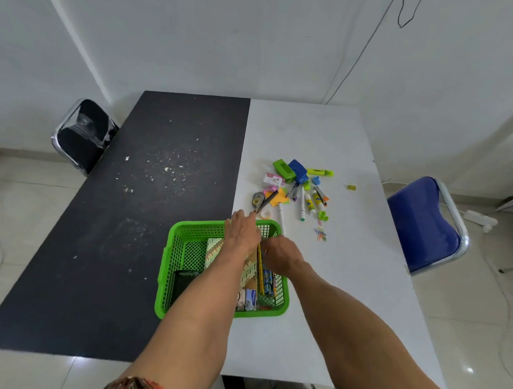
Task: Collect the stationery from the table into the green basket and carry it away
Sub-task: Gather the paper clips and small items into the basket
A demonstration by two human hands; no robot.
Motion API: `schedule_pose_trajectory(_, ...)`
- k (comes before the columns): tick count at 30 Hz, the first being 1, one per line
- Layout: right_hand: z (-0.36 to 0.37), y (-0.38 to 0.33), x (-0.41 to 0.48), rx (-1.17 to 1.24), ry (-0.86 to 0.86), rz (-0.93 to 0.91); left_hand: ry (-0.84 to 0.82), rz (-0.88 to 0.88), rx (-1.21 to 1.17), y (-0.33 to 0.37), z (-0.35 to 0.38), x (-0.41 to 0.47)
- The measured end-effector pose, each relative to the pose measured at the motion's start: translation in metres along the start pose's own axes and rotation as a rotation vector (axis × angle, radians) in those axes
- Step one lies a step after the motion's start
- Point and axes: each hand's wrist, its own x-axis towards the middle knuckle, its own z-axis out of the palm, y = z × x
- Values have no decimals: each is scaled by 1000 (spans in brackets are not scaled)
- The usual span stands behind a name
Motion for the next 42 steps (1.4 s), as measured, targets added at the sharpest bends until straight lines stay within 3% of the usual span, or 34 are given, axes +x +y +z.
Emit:
schedule_pose_trajectory(8, 56, -13, -33, -117, -238, -63, -48, 15, -8, -13, 5, -22)
schedule_pose_trajectory(14, 58, -15, -37, -91, -251, -12, -63, 13, 1, -20, 10, -26)
schedule_pose_trajectory(21, 44, -10, -25, 19, -124, 47, -61, 28, 2, -20, 12, -20)
schedule_pose_trajectory(29, 14, 24, -6, 16, 180, 135, 7, 128, 6, -3, 11, 1)
schedule_pose_trajectory(42, 5, 142, 30, 82, 85, 423, -38, 195, 3, 60, 36, 75)
